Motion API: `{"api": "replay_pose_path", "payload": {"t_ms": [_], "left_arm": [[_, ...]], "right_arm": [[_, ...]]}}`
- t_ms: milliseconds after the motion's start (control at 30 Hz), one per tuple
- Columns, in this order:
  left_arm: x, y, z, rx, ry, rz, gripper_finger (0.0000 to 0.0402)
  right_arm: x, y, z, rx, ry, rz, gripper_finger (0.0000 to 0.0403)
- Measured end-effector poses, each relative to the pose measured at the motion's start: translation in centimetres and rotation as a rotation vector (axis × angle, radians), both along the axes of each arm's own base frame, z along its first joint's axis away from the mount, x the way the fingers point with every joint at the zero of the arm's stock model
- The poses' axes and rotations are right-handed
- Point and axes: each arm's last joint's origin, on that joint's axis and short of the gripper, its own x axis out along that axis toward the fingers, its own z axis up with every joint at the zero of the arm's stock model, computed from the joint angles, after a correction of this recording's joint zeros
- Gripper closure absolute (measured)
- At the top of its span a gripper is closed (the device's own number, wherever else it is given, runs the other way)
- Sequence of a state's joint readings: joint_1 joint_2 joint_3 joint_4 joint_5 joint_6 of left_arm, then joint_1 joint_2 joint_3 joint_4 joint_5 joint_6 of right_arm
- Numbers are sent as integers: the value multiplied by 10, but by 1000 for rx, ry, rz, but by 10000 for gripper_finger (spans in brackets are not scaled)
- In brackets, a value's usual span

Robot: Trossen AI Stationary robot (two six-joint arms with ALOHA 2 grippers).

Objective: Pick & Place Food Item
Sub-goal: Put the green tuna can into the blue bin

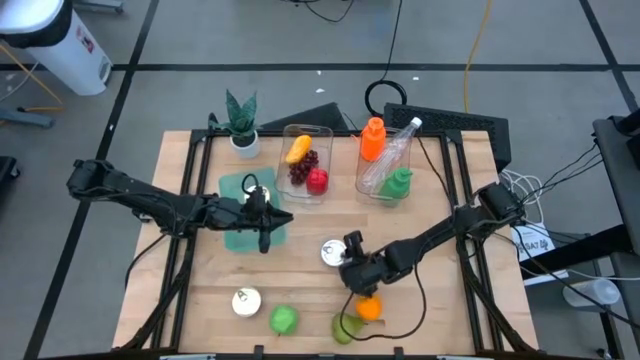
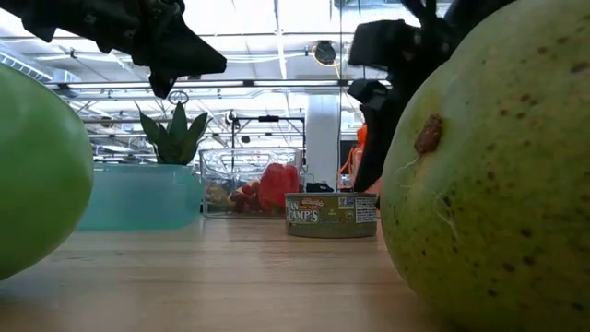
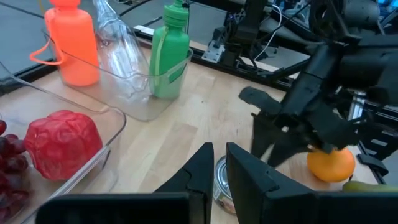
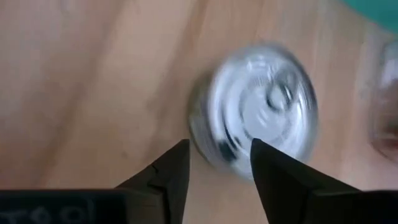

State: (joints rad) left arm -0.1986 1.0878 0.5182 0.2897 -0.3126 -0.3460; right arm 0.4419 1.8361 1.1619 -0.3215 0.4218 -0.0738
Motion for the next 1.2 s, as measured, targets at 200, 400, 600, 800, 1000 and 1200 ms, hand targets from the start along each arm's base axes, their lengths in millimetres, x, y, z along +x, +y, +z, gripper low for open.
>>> {"api": "replay_pose_path", "payload": {"t_ms": [200, 400, 600, 800, 1000, 1200], "left_arm": [[0, -1, 0, 0, 0, -6, 350], [0, -2, 0, 1, 0, -7, 350], [0, -2, 0, 9, -2, -10, 350], [0, -2, 2, 5, -20, -10, 350], [0, -8, 2, -10, -21, -104, 350], [10, -25, -11, 153, 11, -222, 350]], "right_arm": [[-1, -2, -7, -70, 11, 23, 286], [-4, -4, -15, -42, -13, 54, 319], [-6, -9, -22, -62, -27, 83, 346], [-4, -20, -28, -38, -51, 52, 383], [0, -23, -25, -20, -70, 29, 400], [4, -26, -15, 76, -76, 18, 402]]}}
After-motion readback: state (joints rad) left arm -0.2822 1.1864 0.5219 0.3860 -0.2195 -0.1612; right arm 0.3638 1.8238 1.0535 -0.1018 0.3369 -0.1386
